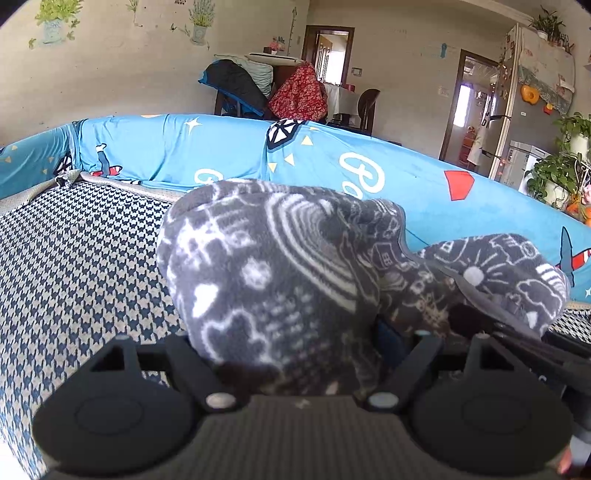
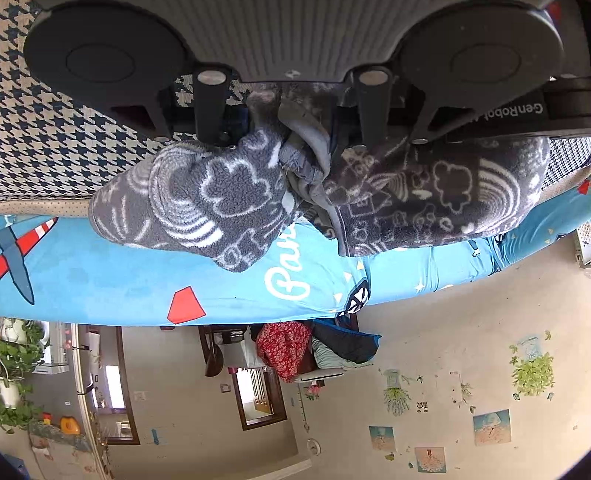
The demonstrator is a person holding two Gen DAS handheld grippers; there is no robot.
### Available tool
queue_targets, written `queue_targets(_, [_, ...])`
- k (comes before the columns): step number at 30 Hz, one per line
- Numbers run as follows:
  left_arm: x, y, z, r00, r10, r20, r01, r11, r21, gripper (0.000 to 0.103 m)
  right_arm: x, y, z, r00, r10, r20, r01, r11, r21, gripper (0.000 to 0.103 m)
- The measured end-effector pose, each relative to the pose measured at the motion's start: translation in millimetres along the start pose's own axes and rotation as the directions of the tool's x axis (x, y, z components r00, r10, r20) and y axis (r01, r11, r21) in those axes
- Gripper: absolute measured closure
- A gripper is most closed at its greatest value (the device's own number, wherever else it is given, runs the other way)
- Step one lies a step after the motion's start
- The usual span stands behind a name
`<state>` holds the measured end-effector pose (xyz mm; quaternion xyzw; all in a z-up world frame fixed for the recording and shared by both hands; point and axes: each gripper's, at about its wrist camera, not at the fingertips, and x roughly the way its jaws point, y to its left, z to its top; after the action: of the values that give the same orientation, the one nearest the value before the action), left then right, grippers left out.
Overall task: Fold clothes
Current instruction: 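Grasp the bundle end with the right tool while the left tool holds the bundle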
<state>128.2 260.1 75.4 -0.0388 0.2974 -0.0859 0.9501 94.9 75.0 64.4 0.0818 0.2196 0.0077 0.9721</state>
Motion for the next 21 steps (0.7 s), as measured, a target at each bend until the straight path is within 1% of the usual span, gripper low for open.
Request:
queue_targets(7, [-2,12,0,1.0,0.013,0.007,-0.013,1.0,-0.003,0.023,7,9,1,1.0,0.015,-0.005,-0.015,1.0,-0.009,0.066])
queue_targets(21, [-17,50,-11,0.997,0.075,0.012,-0.075,0.997,-0.035,0.023,26,38,-2,0.997,0.076,-0.029,-0.076,0.997,-0.015,0.066])
